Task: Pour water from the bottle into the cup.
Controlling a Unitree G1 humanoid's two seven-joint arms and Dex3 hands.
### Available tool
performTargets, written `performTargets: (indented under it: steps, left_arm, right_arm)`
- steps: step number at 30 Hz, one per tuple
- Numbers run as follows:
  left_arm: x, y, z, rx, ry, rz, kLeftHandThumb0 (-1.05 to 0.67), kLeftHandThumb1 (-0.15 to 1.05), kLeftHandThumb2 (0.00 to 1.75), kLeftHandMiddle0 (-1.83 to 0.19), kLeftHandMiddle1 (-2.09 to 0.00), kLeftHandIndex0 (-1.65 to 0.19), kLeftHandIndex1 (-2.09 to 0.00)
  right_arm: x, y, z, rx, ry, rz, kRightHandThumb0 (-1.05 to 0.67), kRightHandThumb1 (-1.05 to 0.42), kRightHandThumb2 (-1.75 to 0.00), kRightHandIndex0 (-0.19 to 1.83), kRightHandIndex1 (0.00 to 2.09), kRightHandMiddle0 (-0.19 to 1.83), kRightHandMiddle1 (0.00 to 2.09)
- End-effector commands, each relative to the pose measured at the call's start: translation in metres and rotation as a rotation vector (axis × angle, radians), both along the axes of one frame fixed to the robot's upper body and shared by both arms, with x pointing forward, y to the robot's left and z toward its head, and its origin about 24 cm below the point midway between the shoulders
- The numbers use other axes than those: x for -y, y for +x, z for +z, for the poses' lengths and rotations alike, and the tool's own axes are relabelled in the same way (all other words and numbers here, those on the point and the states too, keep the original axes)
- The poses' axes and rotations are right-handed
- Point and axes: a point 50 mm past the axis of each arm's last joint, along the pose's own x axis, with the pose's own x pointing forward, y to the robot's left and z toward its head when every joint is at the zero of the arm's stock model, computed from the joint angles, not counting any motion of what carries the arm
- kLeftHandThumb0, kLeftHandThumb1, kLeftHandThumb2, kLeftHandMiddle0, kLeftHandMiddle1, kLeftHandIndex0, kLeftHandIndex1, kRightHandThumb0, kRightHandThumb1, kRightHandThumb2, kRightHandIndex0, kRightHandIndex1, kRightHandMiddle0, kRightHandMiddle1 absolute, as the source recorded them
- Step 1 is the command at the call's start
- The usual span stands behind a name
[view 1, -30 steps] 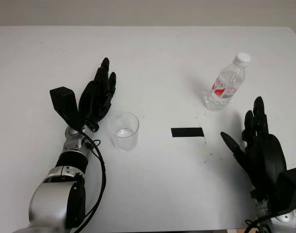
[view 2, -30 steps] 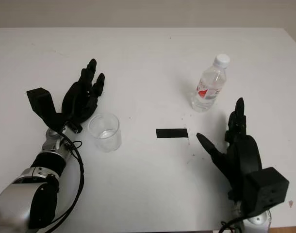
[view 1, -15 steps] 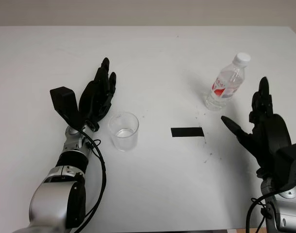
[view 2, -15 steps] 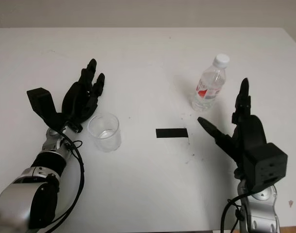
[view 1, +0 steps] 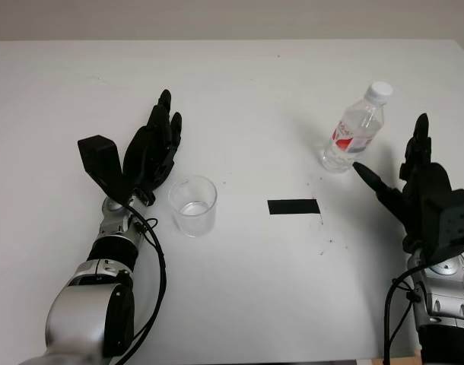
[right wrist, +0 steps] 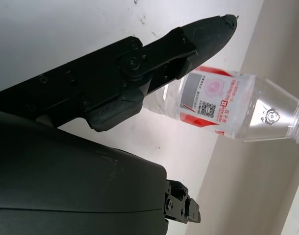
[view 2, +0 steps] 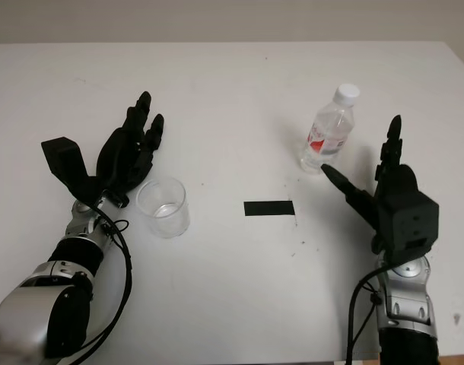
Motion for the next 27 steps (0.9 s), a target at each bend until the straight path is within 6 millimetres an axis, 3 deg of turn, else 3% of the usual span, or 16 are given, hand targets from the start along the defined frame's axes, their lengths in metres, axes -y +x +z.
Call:
performTargets:
  steps: [1,13,27]
  left_arm:
    - [-0.001,0.001,0.002,0.008,0.001,-0.001,-0.86,1.05,0.78,0.19,0.0,0.19,0.0]
    - [0.001,0.0,0.001,0.003,-0.005,0.005,-0.86,1.05,0.77,0.19,0.0,0.19,0.0]
    - [0.0,-0.001,-0.001,0.004,-0.007,0.013,-0.87,1.05,0.77,0.19,0.0,0.19,0.0]
  right_arm:
    - [0.003,0.006,0.005,-0.006,-0.026,-0.006,-1.0,-0.91,-0.04,-0.19,0.0,-0.19,0.0]
    - [-0.002,0.024,0.017,0.011,-0.128,0.064,-1.02,-0.93,-0.06,-0.19,0.0,-0.19,0.0]
    - [-0.02,0.046,0.037,-0.006,-0.084,0.183,-0.94,-0.91,-0.05,-0.19,0.0,-0.19,0.0]
